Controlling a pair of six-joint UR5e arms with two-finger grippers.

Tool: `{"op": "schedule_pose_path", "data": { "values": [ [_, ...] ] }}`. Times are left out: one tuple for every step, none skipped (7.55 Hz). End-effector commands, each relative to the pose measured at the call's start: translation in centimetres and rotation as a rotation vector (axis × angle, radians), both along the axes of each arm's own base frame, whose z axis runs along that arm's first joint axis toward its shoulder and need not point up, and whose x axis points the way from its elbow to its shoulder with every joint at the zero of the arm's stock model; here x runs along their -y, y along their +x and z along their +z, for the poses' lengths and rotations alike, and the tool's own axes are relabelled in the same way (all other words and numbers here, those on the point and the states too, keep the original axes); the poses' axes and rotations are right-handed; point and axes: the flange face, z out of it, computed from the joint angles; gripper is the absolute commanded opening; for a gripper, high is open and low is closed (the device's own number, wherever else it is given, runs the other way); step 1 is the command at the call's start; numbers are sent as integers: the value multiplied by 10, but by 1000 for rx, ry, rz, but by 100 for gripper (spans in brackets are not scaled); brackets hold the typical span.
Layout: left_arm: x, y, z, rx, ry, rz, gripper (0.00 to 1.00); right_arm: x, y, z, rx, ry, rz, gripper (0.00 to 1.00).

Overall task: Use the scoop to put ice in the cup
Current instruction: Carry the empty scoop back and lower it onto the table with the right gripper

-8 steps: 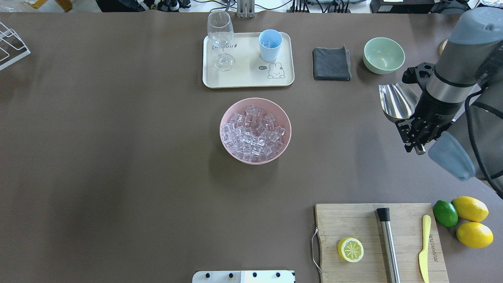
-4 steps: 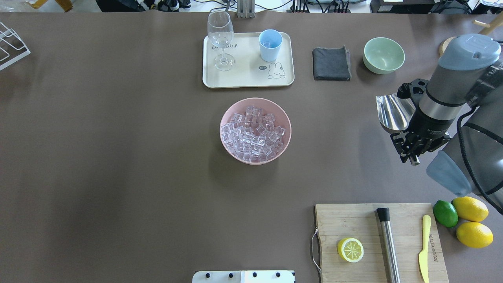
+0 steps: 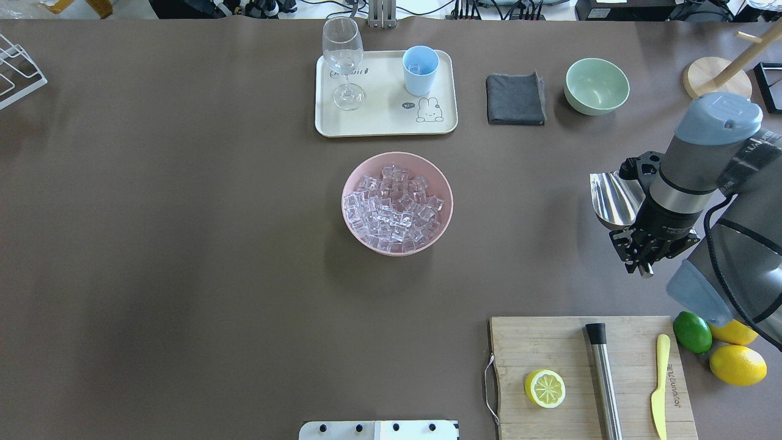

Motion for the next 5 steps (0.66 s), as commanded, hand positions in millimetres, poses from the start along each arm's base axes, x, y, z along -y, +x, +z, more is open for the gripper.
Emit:
{"op": "schedule_pose_path", "data": {
  "values": [
    [3,0,-3,1,6,-1,98,0,-20,27,8,-14,40,0],
    [3,0,-3,1,6,-1,98,0,-24,32,11,-10,37,0],
    [3,-1,-3,1,6,-2,98,-1,-26,31,17,-7,33,0],
    [3,0,-3,1,6,-1,98,-2,-27,31,16,-8,30,0],
    [3,0,-3,1,4,-1,98,-4,-30,31,14,-8,24,0]
  ]
}}
